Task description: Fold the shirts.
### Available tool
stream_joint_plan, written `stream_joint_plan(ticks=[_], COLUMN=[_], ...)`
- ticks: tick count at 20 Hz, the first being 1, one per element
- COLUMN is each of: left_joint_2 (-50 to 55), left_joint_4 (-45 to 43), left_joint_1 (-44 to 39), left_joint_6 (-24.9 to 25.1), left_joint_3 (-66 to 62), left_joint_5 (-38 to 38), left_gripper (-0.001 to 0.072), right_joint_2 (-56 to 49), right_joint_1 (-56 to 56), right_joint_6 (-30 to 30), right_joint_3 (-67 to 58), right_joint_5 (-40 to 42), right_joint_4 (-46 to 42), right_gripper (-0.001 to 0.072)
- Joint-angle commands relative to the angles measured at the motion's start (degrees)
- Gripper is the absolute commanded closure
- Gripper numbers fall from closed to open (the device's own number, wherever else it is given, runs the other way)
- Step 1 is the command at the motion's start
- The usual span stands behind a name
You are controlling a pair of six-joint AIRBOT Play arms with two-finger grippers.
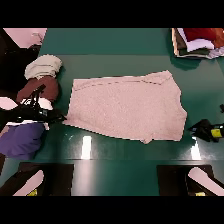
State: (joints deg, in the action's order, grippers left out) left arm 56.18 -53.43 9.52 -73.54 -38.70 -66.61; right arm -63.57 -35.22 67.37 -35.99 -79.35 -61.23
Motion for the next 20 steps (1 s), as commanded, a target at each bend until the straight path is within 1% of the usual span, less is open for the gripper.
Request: stream_joint_plan(ticks=[1,5,6,9,10,12,15,17,20], left_joint_2=[-0.1,-0.1,-0.1,-0.1,-0.1,-0.2,-0.2,-0.2,-0.2], left_joint_4=[0.0,0.0,0.0,0.0,0.0,0.0,0.0,0.4,1.6], left_joint_1=[0.0,0.0,0.0,0.1,0.1,0.1,0.1,0.1,0.1], left_joint_6=[0.1,0.1,0.1,0.1,0.1,0.0,0.0,-0.2,-1.0], left_joint_3=[-0.3,-0.3,-0.3,-0.3,-0.5,-2.3,-12.4,-23.4,-42.9], left_joint_5=[0.0,0.0,0.0,-0.4,-0.5,-0.9,-3.7,-6.5,-8.3], left_gripper=[0.0685,0.0686,0.0686,0.0686,0.0686,0.0687,0.0687,0.0687,0.0687], right_joint_2=[-3.5,-6.5,-6.6,-6.6,-6.0,-2.7,5.1,9.6,13.7], right_joint_1=[2.8,7.5,8.7,11.1,11.5,12.0,12.0,12.0,12.0], right_joint_6=[-0.5,0.1,0.1,0.1,0.1,0.1,2.1,3.7,3.7], right_joint_3=[2.9,1.5,1.3,1.3,1.3,0.4,-7.3,-16.3,-32.3], right_joint_5=[1.6,2.2,2.3,2.3,2.2,2.1,1.9,2.4,4.4], right_joint_4=[0.0,0.2,0.2,0.2,0.2,0.2,2.2,5.4,13.2], right_gripper=[0.0281,0.0283,0.0294,0.0625,0.07,0.07,0.07,0.07,0.07])
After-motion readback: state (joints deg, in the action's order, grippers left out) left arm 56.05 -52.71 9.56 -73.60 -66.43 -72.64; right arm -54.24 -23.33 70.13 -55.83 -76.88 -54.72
